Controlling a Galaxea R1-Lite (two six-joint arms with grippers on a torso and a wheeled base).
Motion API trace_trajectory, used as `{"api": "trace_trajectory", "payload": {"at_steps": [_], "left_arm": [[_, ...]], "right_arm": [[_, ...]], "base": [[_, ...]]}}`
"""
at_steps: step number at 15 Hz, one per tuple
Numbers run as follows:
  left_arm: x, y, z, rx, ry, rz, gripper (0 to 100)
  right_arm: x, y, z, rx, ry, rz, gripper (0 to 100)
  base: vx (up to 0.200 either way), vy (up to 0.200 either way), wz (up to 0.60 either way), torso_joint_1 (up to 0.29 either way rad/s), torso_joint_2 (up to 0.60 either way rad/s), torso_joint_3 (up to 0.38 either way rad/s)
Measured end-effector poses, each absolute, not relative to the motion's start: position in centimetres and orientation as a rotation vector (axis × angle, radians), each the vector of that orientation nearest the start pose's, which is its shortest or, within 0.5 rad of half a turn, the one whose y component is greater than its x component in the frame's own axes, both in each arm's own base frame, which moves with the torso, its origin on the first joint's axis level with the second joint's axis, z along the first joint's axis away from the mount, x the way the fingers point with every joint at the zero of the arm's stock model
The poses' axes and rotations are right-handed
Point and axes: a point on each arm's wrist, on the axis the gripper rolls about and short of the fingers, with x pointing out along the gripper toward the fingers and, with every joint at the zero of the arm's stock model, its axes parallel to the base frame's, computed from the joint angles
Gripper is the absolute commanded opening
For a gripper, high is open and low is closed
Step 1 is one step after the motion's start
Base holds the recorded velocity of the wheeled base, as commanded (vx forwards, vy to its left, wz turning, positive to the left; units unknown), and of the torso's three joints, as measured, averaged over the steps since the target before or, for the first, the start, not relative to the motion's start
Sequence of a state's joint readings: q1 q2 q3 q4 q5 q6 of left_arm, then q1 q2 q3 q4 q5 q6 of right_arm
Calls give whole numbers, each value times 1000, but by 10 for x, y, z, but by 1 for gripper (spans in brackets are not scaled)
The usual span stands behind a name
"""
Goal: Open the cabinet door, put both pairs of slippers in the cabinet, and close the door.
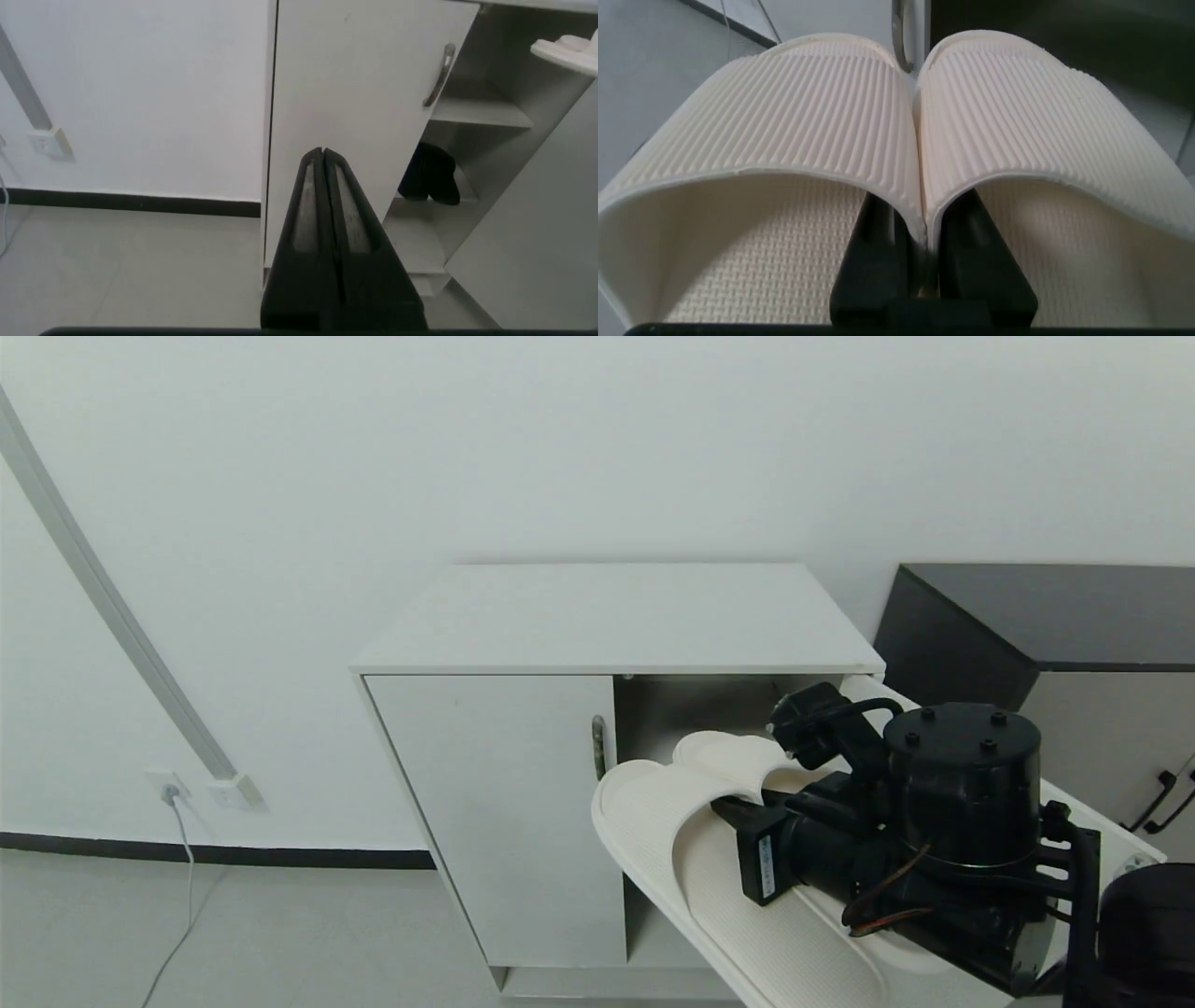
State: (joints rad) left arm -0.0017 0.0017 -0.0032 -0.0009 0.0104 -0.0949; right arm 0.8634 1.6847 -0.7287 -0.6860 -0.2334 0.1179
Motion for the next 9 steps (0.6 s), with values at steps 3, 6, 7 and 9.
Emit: {"api": "trace_trajectory", "payload": {"at_steps": [3,6,7,9], "left_arm": [[-23,0,77,-96,-3,9,0],[-23,0,77,-95,-4,9,0],[-23,0,77,-96,-3,9,0],[-23,0,77,-95,-3,9,0]], "right_arm": [[196,221,171,-29,260,612,0],[196,221,169,-36,265,613,0],[196,221,168,-37,265,613,0],[196,221,167,-41,268,612,0]], "base": [[0,0,0,-185,504,317],[0,0,0,-172,489,318],[0,0,0,-149,496,330],[0,0,0,-149,481,332]]}}
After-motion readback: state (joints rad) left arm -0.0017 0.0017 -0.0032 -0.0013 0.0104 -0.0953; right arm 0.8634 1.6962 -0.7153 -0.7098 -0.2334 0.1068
